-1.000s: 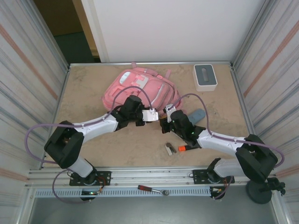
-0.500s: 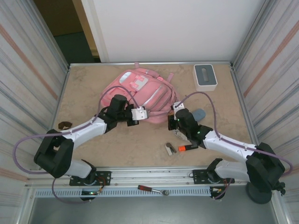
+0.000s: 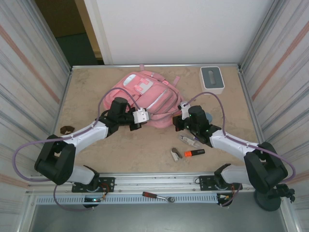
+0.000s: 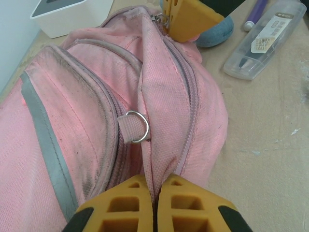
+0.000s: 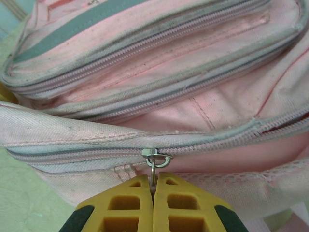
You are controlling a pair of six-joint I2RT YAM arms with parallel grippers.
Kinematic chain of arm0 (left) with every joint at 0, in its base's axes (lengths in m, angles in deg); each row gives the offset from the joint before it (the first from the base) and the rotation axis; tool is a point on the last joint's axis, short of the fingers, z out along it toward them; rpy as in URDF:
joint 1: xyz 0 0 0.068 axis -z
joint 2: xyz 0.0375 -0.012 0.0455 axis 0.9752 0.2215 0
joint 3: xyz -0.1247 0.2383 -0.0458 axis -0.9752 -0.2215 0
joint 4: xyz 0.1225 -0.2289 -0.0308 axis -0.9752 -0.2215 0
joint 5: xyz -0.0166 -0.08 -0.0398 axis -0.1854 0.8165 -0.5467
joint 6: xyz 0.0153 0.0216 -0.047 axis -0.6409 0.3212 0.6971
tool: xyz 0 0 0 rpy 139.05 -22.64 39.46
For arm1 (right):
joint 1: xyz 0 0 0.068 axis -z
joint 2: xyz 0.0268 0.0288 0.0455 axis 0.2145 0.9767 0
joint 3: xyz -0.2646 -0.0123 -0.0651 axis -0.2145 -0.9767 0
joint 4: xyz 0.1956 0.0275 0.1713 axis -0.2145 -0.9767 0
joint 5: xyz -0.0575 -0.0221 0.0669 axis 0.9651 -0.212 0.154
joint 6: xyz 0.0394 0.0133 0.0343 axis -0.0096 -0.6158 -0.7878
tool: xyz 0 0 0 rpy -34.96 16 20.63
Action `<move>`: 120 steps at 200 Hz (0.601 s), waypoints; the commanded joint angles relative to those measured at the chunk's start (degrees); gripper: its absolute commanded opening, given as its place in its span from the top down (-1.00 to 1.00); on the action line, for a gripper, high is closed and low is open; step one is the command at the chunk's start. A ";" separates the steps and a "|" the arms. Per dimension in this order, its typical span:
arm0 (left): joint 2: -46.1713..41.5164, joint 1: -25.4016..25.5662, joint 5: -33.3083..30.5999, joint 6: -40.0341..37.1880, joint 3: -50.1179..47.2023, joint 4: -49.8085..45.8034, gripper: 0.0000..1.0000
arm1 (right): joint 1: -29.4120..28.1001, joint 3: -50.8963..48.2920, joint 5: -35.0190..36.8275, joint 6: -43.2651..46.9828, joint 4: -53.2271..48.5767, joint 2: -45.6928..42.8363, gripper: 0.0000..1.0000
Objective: Pack the student bag
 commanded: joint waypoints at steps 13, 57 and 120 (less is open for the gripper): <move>-4.58 -0.56 4.14 3.09 1.13 3.58 1.00 | 0.24 -1.90 -1.96 1.77 7.17 1.80 0.88; -5.21 -0.90 4.53 3.53 1.23 3.41 1.00 | 0.43 -3.43 0.93 2.48 10.52 2.78 0.83; -7.92 -6.70 0.97 2.28 -2.29 1.90 1.00 | 4.36 -3.34 10.25 -0.66 0.28 -1.65 1.00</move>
